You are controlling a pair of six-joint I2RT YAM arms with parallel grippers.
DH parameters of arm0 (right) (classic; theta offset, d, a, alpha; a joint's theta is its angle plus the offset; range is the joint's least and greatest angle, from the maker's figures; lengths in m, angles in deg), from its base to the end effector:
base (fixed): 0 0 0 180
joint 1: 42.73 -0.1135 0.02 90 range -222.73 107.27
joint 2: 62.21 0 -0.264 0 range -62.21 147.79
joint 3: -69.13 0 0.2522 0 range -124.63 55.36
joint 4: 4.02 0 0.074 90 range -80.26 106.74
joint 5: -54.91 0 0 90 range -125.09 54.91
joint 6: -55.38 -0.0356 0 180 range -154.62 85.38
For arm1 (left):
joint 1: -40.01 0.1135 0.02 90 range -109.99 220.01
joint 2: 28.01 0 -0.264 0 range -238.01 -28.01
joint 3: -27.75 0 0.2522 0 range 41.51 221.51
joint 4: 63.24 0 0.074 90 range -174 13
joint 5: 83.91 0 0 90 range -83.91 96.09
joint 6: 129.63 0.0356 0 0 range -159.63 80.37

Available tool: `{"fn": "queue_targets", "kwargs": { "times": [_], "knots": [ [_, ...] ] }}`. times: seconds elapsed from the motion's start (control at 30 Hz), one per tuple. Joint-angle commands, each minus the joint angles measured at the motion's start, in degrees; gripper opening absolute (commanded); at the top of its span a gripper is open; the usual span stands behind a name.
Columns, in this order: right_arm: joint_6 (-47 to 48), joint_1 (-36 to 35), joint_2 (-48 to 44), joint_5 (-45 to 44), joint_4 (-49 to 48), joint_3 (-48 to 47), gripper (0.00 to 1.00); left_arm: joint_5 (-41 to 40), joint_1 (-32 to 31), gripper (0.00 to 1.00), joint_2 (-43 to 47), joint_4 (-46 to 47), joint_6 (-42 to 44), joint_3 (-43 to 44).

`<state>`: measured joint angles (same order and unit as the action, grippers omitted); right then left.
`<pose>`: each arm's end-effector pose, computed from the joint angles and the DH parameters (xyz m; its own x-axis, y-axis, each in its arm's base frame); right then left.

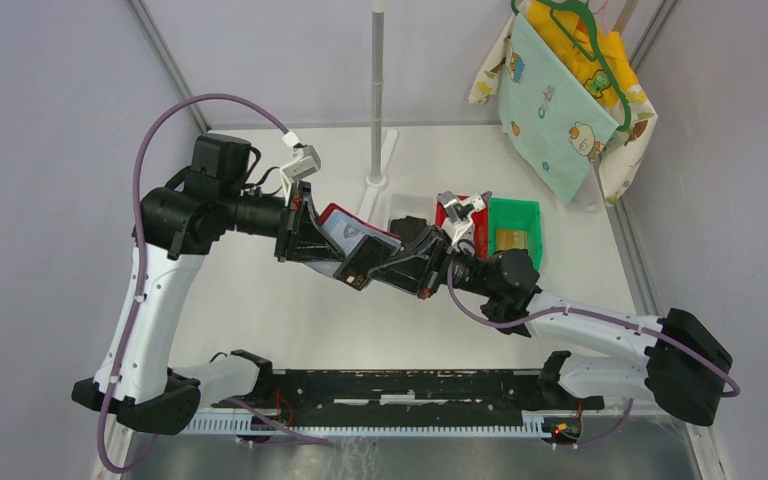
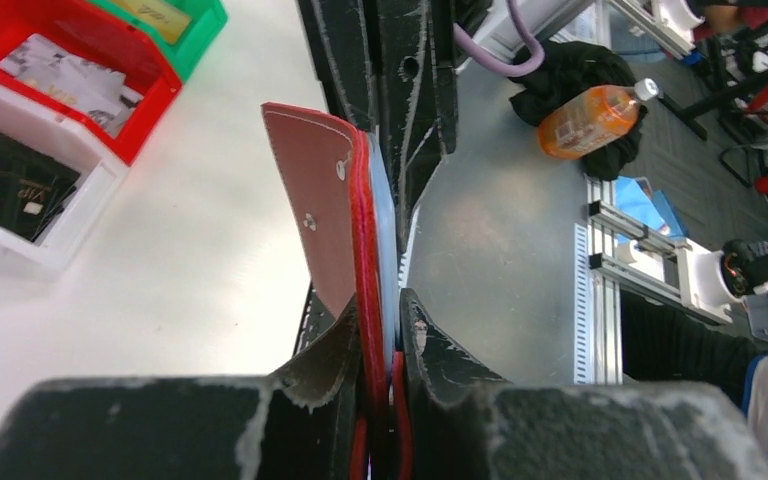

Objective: Take the credit cards out of the card holder
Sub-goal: Remove the credit card from the card holder.

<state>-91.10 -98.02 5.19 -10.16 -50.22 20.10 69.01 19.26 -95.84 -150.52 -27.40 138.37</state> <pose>0.1311 0.2156 0.3274 -0.6516 0.3870 -0.6524 -0.7505 -0.2040 0.6286 0.1476 -0.0898 0.4661 -0.4805 0.2852 -0.8294 0.8769 0.1435 -0.4587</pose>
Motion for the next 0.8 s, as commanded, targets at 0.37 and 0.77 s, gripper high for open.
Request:
{"fn": "queue_targets", "kwargs": {
  "times": [0.37, 0.77],
  "knots": [
    [14.5, 18.4, -14.2, 4.0, 37.7, -0.2, 0.0, -26.8, -0.1, 0.02, 1.5, 3.3, 7.2, 0.6],
    [38.3, 23.1, 14.9, -10.5, 69.8, -26.0, 0.0, -22.9, -0.1, 0.02, 5.7, 0.9, 11.1, -3.3]
  ]
}}
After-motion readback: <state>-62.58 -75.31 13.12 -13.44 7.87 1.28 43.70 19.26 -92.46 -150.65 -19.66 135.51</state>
